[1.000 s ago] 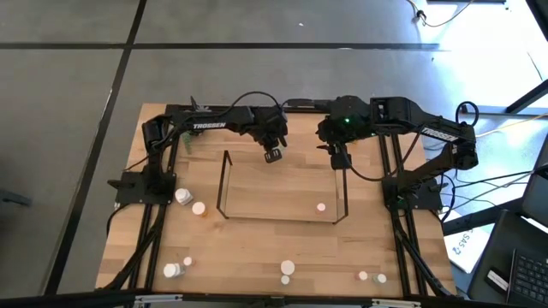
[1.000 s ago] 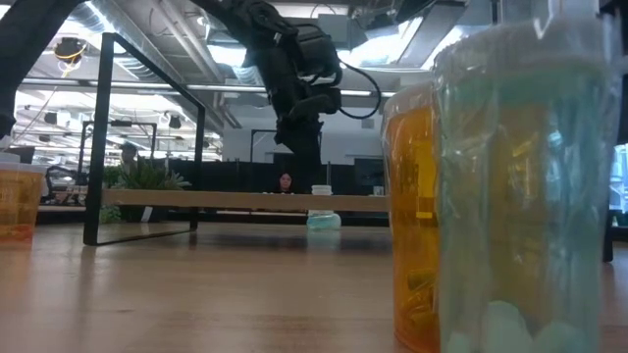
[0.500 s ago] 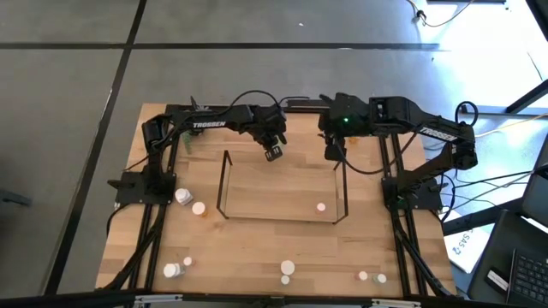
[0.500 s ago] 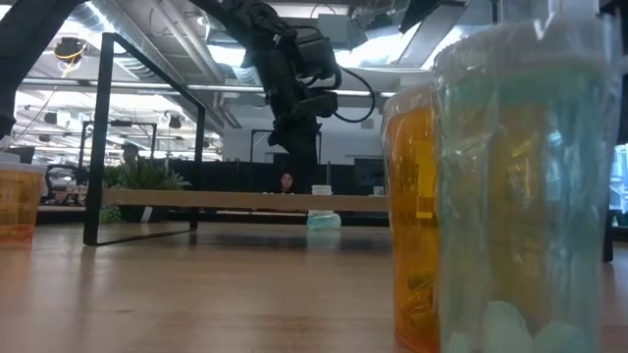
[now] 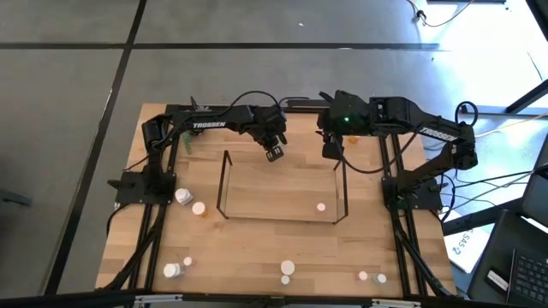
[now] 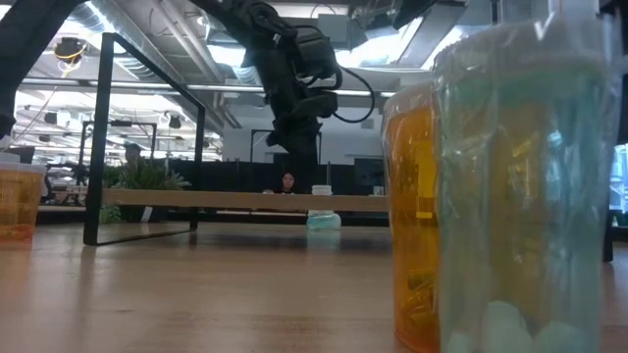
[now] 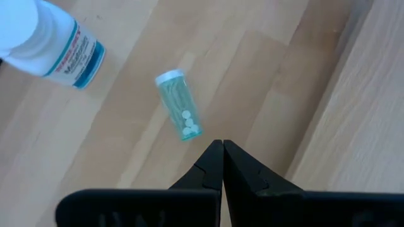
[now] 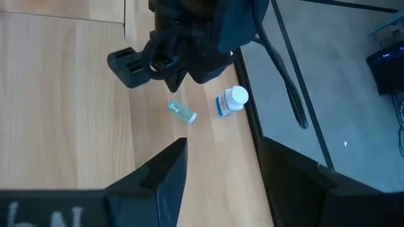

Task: Pick and place medicine bottles onto shelf by color
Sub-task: Put the top light blue pill bottle on the shelf

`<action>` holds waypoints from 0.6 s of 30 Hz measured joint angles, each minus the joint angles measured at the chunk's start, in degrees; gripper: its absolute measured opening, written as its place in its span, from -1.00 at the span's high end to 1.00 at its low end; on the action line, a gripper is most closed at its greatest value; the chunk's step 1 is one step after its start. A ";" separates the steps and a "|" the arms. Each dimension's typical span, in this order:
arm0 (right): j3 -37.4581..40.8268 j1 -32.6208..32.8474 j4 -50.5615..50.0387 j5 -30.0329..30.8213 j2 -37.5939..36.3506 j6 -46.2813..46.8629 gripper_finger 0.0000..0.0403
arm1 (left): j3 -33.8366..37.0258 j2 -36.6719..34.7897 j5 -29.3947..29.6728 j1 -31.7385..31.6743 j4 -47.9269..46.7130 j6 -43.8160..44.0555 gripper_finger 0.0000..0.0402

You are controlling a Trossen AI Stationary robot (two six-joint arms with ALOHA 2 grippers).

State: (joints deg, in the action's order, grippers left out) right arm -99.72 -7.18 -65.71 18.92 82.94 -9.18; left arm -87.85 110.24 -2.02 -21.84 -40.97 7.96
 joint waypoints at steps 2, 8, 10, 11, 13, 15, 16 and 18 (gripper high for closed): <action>-0.01 0.00 0.07 -0.03 0.00 -0.01 0.02 | 0.00 0.00 0.05 -0.15 -0.01 1.61 1.00; -0.02 0.00 0.13 -0.09 0.00 -0.03 0.02 | 0.00 0.00 0.11 -0.16 -0.14 5.47 1.00; -0.02 0.00 0.15 -0.09 0.00 -0.03 0.02 | 0.02 0.00 0.05 -0.12 -0.15 5.48 1.00; -0.02 0.00 0.15 -0.09 0.00 -0.03 0.02 | 0.02 0.00 0.04 -0.12 -0.13 5.57 1.00; -0.02 0.00 0.15 -0.09 0.00 -0.03 0.02 | 0.02 0.00 0.08 -0.12 -0.14 6.50 1.00; -0.02 0.00 0.15 -0.09 0.00 -0.03 0.02 | 0.02 0.00 0.03 -0.12 -0.15 7.72 1.00; -0.02 0.00 0.15 -0.09 0.00 -0.03 0.02 | 0.02 0.00 0.00 -0.09 -0.15 8.31 0.98; -0.01 0.00 0.15 -0.09 0.00 -0.03 0.02 | 0.02 0.00 -0.34 0.13 -0.17 8.49 0.93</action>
State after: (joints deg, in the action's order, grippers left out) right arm -99.73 -7.18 -65.56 18.83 82.94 -9.21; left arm -87.83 110.24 -2.36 -21.71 -41.15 16.45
